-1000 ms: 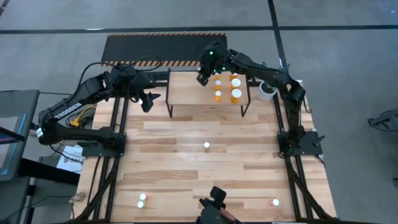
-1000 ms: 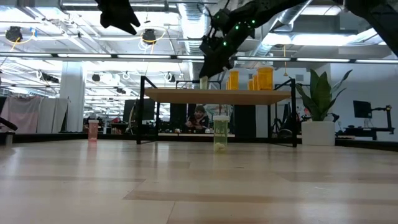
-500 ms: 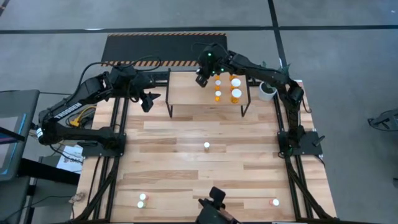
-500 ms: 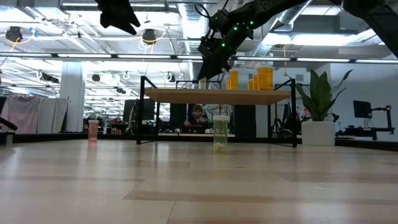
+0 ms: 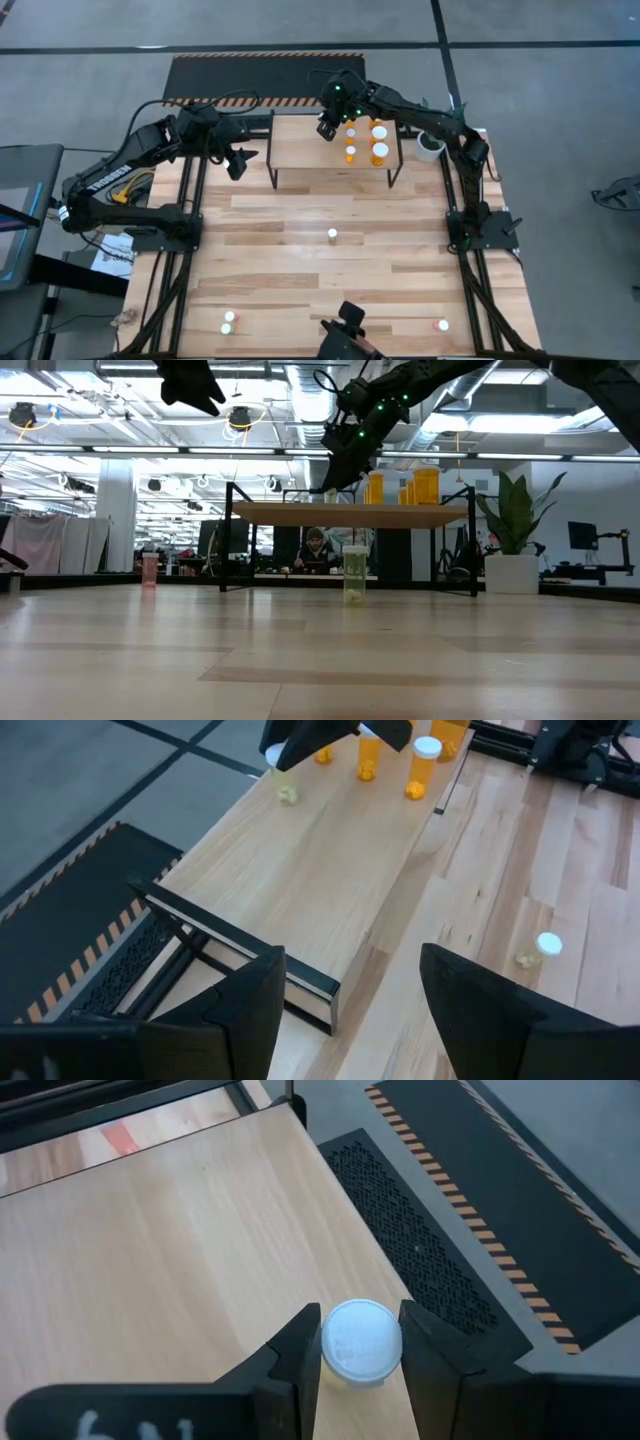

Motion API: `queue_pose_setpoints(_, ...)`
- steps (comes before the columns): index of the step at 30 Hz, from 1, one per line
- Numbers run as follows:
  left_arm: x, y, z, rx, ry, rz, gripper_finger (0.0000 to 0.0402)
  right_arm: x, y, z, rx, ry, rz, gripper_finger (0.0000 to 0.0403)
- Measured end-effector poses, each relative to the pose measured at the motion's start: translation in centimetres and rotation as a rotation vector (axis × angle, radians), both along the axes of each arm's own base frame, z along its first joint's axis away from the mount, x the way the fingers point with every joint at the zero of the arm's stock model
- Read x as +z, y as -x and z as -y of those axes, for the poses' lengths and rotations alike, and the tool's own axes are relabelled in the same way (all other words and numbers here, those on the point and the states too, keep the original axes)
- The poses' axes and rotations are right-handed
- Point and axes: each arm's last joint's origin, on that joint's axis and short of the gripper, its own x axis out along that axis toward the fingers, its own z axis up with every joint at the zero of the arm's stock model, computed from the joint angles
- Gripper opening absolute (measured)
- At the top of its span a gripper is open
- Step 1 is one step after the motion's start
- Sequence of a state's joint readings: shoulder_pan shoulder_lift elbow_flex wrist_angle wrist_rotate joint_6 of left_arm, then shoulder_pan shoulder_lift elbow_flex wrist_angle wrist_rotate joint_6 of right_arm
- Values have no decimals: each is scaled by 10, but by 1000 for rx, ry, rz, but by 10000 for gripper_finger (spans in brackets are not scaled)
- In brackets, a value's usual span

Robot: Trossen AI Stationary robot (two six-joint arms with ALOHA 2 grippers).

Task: Pick and place medicine bottles onto shelf by color
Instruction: Put the top left yellow pill bottle to the top on the shelf, then put the bottom yellow pill bottle on the shelf aligned with the other small yellow pill bottle

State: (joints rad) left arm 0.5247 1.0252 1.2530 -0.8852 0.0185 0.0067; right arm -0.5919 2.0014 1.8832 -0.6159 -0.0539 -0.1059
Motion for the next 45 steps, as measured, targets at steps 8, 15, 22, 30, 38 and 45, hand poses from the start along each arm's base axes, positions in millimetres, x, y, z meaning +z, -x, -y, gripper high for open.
queue_pose_setpoints(8, 0, 0, 0, -3, -4, -2, 219, 0, 0, 0, 0, 3, 4, 129)
queue_pose_setpoints(15, 0, 0, 0, -4, -5, -3, 219, 2, -1, 1, 0, 16, 23, 129)
queue_pose_setpoints(22, -1, 1, 0, -4, 0, -12, 219, 2, -1, 1, -1, 14, 21, 129)
queue_pose_setpoints(30, -2, 1, 1, -4, 6, -21, 219, 2, -1, 1, -1, 14, 21, 131)
queue_pose_setpoints(38, -2, 1, 1, -5, 6, -22, 219, 2, -1, 1, -3, 13, 21, 191)
queue_pose_setpoints(45, -2, 1, 1, -5, 6, -22, 219, 2, -1, 1, -2, 14, 21, 234)
